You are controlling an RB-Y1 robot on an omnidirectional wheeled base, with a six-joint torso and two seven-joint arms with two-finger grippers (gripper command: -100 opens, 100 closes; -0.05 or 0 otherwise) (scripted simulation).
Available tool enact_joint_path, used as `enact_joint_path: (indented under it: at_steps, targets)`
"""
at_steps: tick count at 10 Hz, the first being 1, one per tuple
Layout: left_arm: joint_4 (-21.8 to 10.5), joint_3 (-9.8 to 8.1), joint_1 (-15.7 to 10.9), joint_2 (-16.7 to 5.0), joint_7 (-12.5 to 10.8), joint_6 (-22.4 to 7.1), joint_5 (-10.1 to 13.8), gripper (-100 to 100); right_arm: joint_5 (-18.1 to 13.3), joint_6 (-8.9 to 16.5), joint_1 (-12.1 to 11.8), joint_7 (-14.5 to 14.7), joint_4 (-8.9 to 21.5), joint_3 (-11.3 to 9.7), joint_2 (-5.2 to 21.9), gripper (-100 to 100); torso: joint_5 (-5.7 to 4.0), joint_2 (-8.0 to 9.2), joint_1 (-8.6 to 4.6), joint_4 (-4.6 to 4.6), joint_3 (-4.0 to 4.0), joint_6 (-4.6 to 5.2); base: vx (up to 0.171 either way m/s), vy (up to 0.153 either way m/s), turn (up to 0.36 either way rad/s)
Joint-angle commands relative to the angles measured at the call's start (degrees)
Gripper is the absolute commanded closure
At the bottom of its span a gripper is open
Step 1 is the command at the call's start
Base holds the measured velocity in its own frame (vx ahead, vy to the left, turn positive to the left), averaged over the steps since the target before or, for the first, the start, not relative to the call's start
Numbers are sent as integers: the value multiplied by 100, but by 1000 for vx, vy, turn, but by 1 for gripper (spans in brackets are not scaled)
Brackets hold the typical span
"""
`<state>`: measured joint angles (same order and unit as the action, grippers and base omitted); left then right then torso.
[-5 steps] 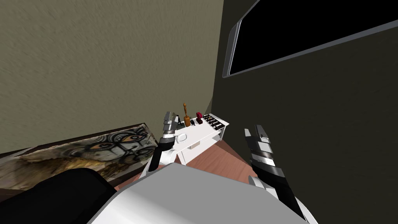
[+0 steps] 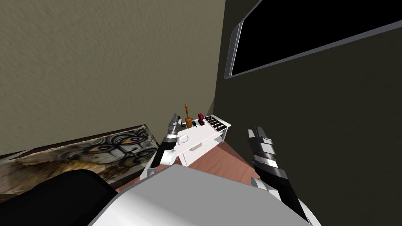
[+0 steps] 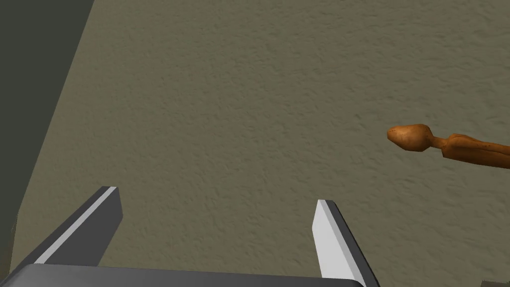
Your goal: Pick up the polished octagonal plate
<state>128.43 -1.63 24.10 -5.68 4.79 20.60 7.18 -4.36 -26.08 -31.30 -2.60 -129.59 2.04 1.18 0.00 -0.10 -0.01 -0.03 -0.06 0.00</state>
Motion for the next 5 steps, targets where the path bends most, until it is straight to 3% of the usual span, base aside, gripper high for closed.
enact_joint_path:
  at_steps: [1, 5]
  targets:
    - [-153, -37, -27, -81, -14, -244, 10, -100, 0, 0, 0, 0, 0, 0, 0, 0, 0, 0, 0, 0, 0, 0, 25, -8, -9]
    - [-490, -181, -164, -183, -64, -754, 59, -100, 0, 0, 0, 0, 0, 0, 0, 0, 0, 3, -1, 1, 2, 0, 20, -7, -8]
